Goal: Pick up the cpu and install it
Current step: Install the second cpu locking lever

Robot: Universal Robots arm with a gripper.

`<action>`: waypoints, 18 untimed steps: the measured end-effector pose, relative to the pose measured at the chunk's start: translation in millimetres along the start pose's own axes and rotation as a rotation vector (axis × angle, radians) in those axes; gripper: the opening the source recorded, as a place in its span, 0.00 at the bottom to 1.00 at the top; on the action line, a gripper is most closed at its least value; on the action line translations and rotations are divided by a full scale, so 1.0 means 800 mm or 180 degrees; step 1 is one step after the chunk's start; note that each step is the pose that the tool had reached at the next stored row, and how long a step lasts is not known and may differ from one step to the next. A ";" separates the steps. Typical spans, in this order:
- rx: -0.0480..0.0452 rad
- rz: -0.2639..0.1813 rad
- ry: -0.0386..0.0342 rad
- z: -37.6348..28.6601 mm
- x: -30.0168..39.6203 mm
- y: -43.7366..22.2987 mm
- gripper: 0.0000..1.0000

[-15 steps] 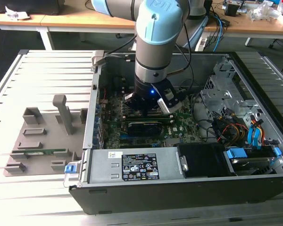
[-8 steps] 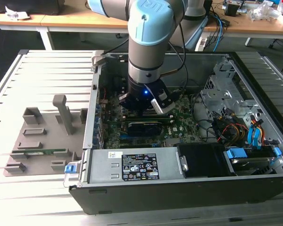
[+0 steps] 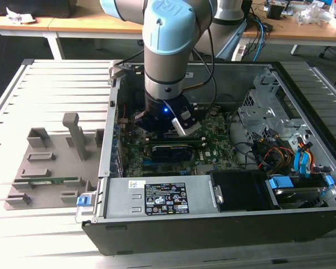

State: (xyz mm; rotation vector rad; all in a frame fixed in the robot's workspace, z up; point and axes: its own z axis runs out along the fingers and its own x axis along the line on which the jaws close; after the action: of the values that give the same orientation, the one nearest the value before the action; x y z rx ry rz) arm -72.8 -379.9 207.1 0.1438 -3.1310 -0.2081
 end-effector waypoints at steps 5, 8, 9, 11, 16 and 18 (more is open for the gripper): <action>-0.0015 -0.0014 0.0000 0.0092 -0.0010 0.0106 0.11; -0.0022 -0.0020 -0.0001 0.0101 -0.0011 0.0110 0.11; -0.0015 -0.0019 0.0001 0.0090 -0.0010 0.0107 0.11; -0.0002 -0.0020 0.0001 0.0059 -0.0012 0.0111 0.11; 0.0102 -0.0019 0.0012 -0.0054 -0.0152 0.0184 0.11; 0.0104 -0.0019 0.0012 -0.0059 -0.0292 0.0193 0.11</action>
State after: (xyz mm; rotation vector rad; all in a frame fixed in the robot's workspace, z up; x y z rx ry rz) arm -50.9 -363.2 213.9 0.1532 -3.1316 -0.1563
